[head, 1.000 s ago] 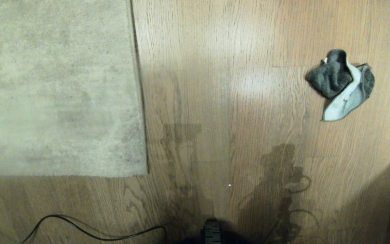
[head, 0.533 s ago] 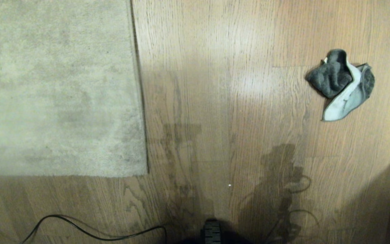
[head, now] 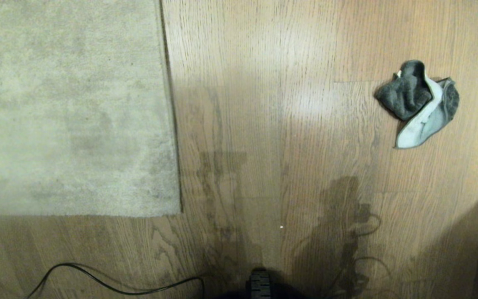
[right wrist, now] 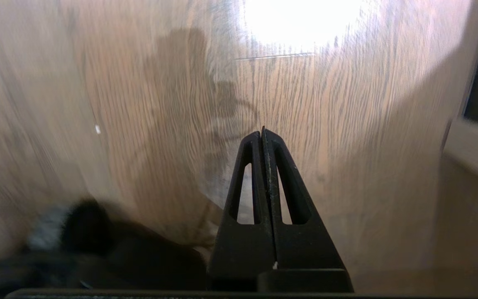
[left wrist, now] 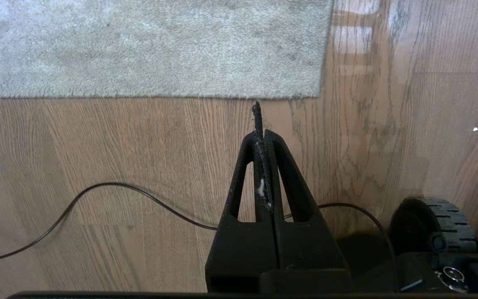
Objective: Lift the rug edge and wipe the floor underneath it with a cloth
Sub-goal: Pick up the rag
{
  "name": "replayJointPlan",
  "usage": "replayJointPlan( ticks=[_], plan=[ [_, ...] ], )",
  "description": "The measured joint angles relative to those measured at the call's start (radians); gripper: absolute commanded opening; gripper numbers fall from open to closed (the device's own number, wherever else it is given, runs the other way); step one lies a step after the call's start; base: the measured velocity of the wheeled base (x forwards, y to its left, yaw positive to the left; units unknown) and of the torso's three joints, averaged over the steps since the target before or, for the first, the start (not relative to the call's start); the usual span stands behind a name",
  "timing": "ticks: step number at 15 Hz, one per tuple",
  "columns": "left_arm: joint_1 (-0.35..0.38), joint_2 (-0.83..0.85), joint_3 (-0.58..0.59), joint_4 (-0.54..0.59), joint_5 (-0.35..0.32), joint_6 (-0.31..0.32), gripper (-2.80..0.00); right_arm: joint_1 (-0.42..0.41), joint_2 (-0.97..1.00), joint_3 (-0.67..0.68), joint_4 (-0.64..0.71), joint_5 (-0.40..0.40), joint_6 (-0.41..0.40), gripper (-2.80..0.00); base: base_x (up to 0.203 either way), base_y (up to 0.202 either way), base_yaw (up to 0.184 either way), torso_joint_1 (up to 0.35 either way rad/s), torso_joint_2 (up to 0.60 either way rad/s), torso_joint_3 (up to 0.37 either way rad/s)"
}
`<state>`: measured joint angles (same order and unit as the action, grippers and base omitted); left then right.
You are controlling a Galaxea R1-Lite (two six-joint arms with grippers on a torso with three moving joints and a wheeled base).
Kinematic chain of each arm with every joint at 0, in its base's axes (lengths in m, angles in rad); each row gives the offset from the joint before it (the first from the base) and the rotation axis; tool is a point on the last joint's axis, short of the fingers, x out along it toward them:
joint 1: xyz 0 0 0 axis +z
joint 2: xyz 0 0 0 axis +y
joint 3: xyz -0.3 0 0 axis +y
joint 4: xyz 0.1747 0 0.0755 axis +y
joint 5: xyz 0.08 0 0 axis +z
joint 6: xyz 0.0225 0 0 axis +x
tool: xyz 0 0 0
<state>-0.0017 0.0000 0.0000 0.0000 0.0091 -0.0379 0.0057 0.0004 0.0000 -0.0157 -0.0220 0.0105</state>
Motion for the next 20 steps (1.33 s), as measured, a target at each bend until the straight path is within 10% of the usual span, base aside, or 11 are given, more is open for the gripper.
replayJointPlan(
  ticks=[8, 13, 14, 20],
  plan=[
    [0.000, 0.000, 0.000, 0.000, 0.000, 0.000, -2.80, 0.016, 0.184, -0.075, -0.009, 0.075, -0.072, -2.80, 0.000, 0.000, 0.000, 0.000, 0.00, 0.000],
    [0.000, 0.000, 0.000, 0.000, -0.001, 0.000, -2.80, 0.036, 0.579, -0.183, -0.262, 0.092, -0.041, -2.80, 0.000, 0.000, 0.000, 0.000, 0.00, 0.000],
    [0.000, 0.000, 0.000, 0.000, -0.001, 0.000, -2.80, 0.030, 0.667, -0.200, -0.341, 0.092, -0.037, 0.00, 0.000, 0.000, 0.000, 0.000, 0.00, 0.000],
    [0.000, 0.000, 0.000, 0.000, 0.000, 0.000, -2.80, -0.086, 1.043, -0.302, -0.687, 0.097, -0.011, 0.00, 0.000, 0.000, 0.000, 0.000, 0.00, 0.000]
  ],
)
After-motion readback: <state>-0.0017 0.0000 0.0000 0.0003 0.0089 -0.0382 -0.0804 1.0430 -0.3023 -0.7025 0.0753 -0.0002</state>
